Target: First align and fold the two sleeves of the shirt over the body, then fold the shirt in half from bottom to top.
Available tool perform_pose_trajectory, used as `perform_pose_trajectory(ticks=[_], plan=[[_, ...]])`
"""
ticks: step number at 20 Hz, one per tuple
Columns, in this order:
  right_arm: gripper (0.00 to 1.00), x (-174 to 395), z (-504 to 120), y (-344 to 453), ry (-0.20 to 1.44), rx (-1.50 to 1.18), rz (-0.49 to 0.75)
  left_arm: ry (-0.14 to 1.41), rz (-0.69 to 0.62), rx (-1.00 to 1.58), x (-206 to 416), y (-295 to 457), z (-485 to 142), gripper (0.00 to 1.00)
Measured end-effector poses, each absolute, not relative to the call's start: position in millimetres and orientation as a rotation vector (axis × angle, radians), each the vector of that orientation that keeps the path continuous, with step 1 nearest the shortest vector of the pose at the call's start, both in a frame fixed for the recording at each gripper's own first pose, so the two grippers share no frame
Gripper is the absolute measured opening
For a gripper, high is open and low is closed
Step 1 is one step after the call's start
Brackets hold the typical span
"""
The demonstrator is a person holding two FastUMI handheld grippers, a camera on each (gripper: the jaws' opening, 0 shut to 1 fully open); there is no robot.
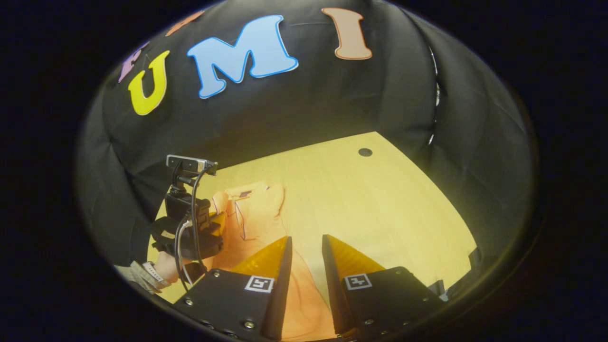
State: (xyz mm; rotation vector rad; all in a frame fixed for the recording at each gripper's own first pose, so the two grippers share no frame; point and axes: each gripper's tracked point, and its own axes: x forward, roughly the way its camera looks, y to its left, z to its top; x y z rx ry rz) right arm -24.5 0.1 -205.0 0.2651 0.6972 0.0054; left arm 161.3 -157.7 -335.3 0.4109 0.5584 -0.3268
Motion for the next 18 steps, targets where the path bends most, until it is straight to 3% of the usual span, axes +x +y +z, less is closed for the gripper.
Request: perform_pose_trajectory(ticks=[1, 2, 3, 8, 9, 10, 17, 18], plan=[[0.39, -25.8, -206.9, -0.9, 0.701, 0.267, 0.002, 0.567, -0.353, 0.392, 160.2, -162.2, -339.0, 0.18], [0.40, -27.7, -208.6, -1.7, 0.703, 0.270, 0.000, 0.575, -0.367, 0.380, 157.4, -165.8, -339.4, 0.18], [0.40, -28.2, -209.3, -1.4, 0.705, 0.273, 0.000, 0.578, -0.373, 0.374, 155.3, -166.6, -337.5, 0.34], [0.40, -33.9, -217.3, 5.2, 0.717, 0.268, 0.016, 0.619, -0.379, 0.296, 136.9, -162.5, -335.5, 0.56], [0.40, -35.5, -220.1, 7.2, 0.724, 0.263, 0.022, 0.626, -0.379, 0.269, 129.7, -160.2, -333.8, 0.53], [0.40, -37.3, -224.5, 9.9, 0.735, 0.259, 0.029, 0.635, -0.371, 0.243, 121.9, -155.3, -331.0, 0.61], [0.40, -65.8, -274.7, 34.5, 0.887, 0.199, 0.119, 0.719, -0.326, 0.178, 43.5, -97.3, -329.0, 0.60], [0.46, -71.1, -283.7, 38.3, 0.914, 0.189, 0.133, 0.735, -0.318, 0.174, 28.9, -88.6, -331.6, 0.60]])
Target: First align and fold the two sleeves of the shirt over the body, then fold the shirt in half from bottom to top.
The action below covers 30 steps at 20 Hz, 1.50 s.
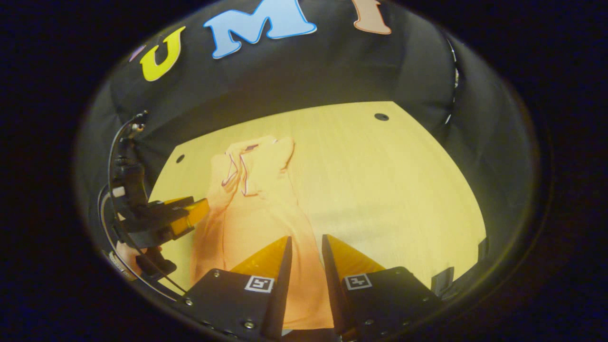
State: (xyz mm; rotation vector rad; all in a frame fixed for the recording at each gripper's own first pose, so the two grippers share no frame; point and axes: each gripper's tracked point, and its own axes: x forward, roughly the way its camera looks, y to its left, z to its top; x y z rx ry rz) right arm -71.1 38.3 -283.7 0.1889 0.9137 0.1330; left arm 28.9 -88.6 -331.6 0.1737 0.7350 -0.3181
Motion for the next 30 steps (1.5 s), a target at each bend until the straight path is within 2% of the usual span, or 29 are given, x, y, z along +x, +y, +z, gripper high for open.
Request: perform_pose_trajectory(ticks=[1, 2, 4, 5, 6, 9, 11, 12, 15, 17, 18, 19, 22, 30], plan=[[0.40, -76.3, -291.3, 42.1, 0.939, 0.181, 0.149, 0.754, -0.311, 0.166, 13.8, -80.5, -335.0, 0.68], [0.40, -82.4, -299.4, 46.0, 0.966, 0.173, 0.163, 0.774, -0.298, 0.160, -1.6, -71.5, -338.5, 0.63], [0.40, -90.3, -319.5, 54.6, 1.020, 0.158, 0.192, 0.822, -0.280, 0.145, -32.7, -56.9, -348.8, 0.66], [0.42, -97.2, -326.9, 60.2, 1.050, 0.155, 0.209, 0.849, -0.272, 0.139, -49.1, -50.7, -354.2, 0.69], [0.51, -108.3, -337.5, 65.8, 1.102, 0.137, 0.232, 0.893, -0.261, 0.131, -75.0, -42.1, -362.4, 0.74], [0.55, -124.2, -350.3, 74.4, 1.183, 0.123, 0.257, 0.985, -0.247, 0.122, -116.4, -30.9, -381.8, 0.85], [0.67, -136.8, -359.0, 74.3, 1.242, 0.101, 0.261, 1.037, -0.235, 0.112, -134.6, -25.2, -391.0, 0.97], [0.74, -142.1, -361.9, 73.6, 1.269, 0.086, 0.261, 1.060, -0.231, 0.111, -140.9, -22.4, -395.0, 0.97], [0.77, -157.0, -372.0, 72.2, 1.346, 0.045, 0.260, 1.127, -0.219, 0.130, -160.9, -12.4, -407.4, 0.97], [0.77, -163.2, -374.9, 68.5, 1.384, 0.014, 0.251, 1.175, -0.218, 0.135, -170.2, -10.7, -416.7, 0.96], [0.72, -164.3, -374.8, 66.8, 1.395, 0.003, 0.246, 1.193, -0.206, 0.146, -173.5, -7.7, -419.5, 0.96], [0.77, -161.5, -375.0, 66.2, 1.388, 0.002, 0.240, 1.182, -0.221, 0.160, -169.8, -11.3, -419.2, 0.97], [0.78, -165.0, -376.5, 63.4, 1.424, -0.035, 0.214, 1.204, -0.216, 0.170, -165.2, -16.9, -420.9, 0.95], [0.82, -166.7, -376.1, 59.7, 1.475, -0.091, 0.182, 1.202, -0.218, 0.174, -164.7, -17.7, -420.2, 0.97]])
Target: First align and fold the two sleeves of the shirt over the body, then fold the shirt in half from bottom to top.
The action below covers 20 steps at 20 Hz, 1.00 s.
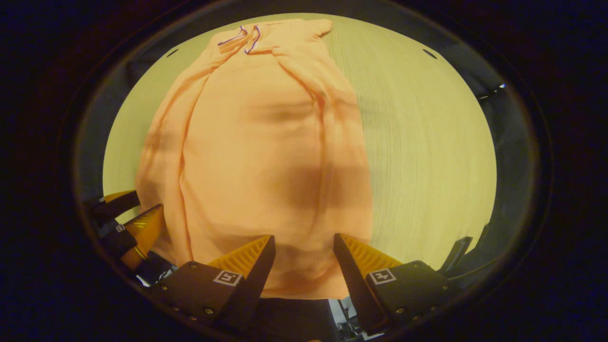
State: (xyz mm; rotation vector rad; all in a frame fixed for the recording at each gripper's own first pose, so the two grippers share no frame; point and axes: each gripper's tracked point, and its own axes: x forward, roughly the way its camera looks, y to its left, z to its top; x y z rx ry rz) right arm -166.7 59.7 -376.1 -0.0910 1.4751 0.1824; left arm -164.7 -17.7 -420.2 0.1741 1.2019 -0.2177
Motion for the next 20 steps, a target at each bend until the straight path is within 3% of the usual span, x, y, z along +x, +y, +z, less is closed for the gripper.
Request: perform_pose_trajectory(ticks=[3, 4, 5, 6, 7, 8, 10, 15, 20], plan=[[0.77, -166.7, -377.8, 59.6, 1.471, -0.097, 0.190, 1.193, -0.235, 0.179, -162.4, -20.6, -418.8, 0.93], [0.58, -163.5, -377.1, 61.3, 1.452, -0.075, 0.170, 1.197, -0.230, 0.176, -159.2, -21.1, -418.8, 0.72], [0.41, -164.5, -376.7, 63.2, 1.454, -0.069, 0.171, 1.189, -0.226, 0.162, -156.0, -22.5, -417.6, 0.63], [0.22, -163.5, -377.9, 63.9, 1.446, -0.059, 0.171, 1.191, -0.214, 0.147, -154.7, -22.1, -417.7, 0.46], [0.12, -164.3, -376.5, 65.7, 1.444, -0.052, 0.177, 1.184, -0.203, 0.125, -152.9, -24.1, -417.2, 0.38], [0.05, -162.8, -377.8, 65.5, 1.443, -0.057, 0.195, 1.198, -0.196, 0.141, -153.2, -24.6, -417.9, 0.13], [0.05, -162.6, -374.6, 65.7, 1.437, -0.042, 0.195, 1.209, -0.189, 0.160, -151.1, -26.0, -418.1, 0.07], [0.00, -152.8, -365.5, 75.9, 1.407, 0.022, 0.219, 1.171, -0.152, 0.119, -134.1, -22.1, -403.1, 0.06], [0.00, -64.9, -318.1, 83.5, 1.221, 0.045, 0.232, 1.046, -0.144, 0.077, -45.3, -38.2, -358.0, 0.06]])
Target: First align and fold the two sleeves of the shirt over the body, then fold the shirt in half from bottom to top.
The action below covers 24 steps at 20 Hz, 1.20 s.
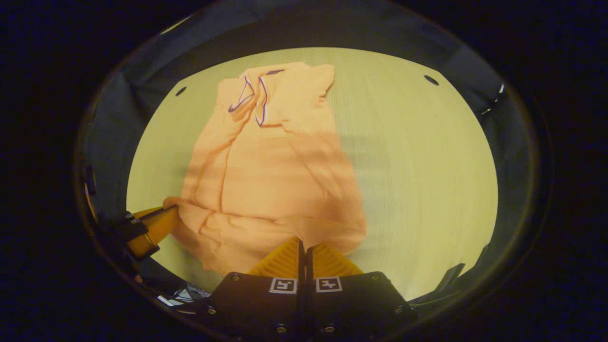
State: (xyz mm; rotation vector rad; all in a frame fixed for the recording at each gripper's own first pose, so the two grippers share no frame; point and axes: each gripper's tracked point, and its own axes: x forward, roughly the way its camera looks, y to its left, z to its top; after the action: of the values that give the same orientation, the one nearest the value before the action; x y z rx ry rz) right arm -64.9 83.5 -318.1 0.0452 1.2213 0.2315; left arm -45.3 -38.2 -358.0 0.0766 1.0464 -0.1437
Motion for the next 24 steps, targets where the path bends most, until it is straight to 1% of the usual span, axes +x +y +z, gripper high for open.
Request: perform_pose_trajectory(ticks=[4, 5, 6, 7, 8, 9, 10, 12, 13, 14, 15, 16, 18, 19, 20, 24], plan=[[0.00, -5.5, -292.5, 87.2, 1.142, 0.066, 0.225, 0.969, -0.136, 0.058, 27.1, -46.1, -333.2, 0.06], [0.00, 10.8, -287.5, 88.8, 1.121, 0.074, 0.223, 0.952, -0.134, 0.053, 44.0, -48.1, -328.6, 0.09], [0.00, 30.9, -280.0, 91.9, 1.095, 0.084, 0.220, 0.929, -0.131, 0.045, 66.3, -49.9, -321.4, 0.09], [0.00, 47.2, -274.2, 93.9, 1.076, 0.090, 0.217, 0.915, -0.129, 0.038, 83.9, -52.2, -318.2, 0.06], [0.00, 74.8, -267.3, 97.1, 1.040, 0.103, 0.212, 0.886, -0.124, 0.028, 114.4, -55.0, -311.9, 0.06], [0.00, 90.6, -263.7, 97.9, 1.019, 0.110, 0.209, 0.869, -0.121, 0.027, 134.1, -57.0, -309.9, 0.10], [0.00, 108.2, -261.2, 99.3, 1.000, 0.115, 0.208, 0.853, -0.118, 0.023, 152.9, -58.8, -308.5, 0.06], [0.00, 136.1, -247.9, 97.1, 0.959, 0.126, 0.202, 0.821, -0.113, 0.004, 189.1, -63.9, -302.6, 0.06], [0.00, 158.9, -242.1, 94.6, 0.937, 0.135, 0.198, 0.804, -0.108, -0.003, 214.1, -65.4, -302.8, 0.10], [0.00, 177.0, -242.6, 96.3, 0.920, 0.145, 0.193, 0.793, -0.107, -0.007, 228.2, -66.8, -303.1, 0.06], [0.00, 189.9, -242.1, 95.3, 0.907, 0.154, 0.189, 0.783, -0.108, -0.012, 246.5, -70.3, -303.6, 0.10], [0.00, 201.1, -242.9, 95.2, 0.897, 0.158, 0.184, 0.774, -0.107, -0.018, 258.5, -71.8, -303.4, 0.06], [0.00, 222.3, -247.3, 94.5, 0.868, 0.161, 0.172, 0.756, -0.107, -0.028, 285.0, -75.7, -304.7, 0.06], [0.00, 230.9, -249.1, 95.9, 0.850, 0.166, 0.165, 0.747, -0.106, -0.031, 297.3, -76.8, -306.3, 0.09], [0.00, 242.7, -251.0, 96.8, 0.838, 0.170, 0.159, 0.741, -0.106, -0.027, 307.3, -81.1, -311.5, 0.06], [0.00, 276.2, -273.6, 102.4, 0.837, 0.183, 0.148, 0.734, -0.104, 0.024, 333.6, -90.6, -325.6, 0.06]])
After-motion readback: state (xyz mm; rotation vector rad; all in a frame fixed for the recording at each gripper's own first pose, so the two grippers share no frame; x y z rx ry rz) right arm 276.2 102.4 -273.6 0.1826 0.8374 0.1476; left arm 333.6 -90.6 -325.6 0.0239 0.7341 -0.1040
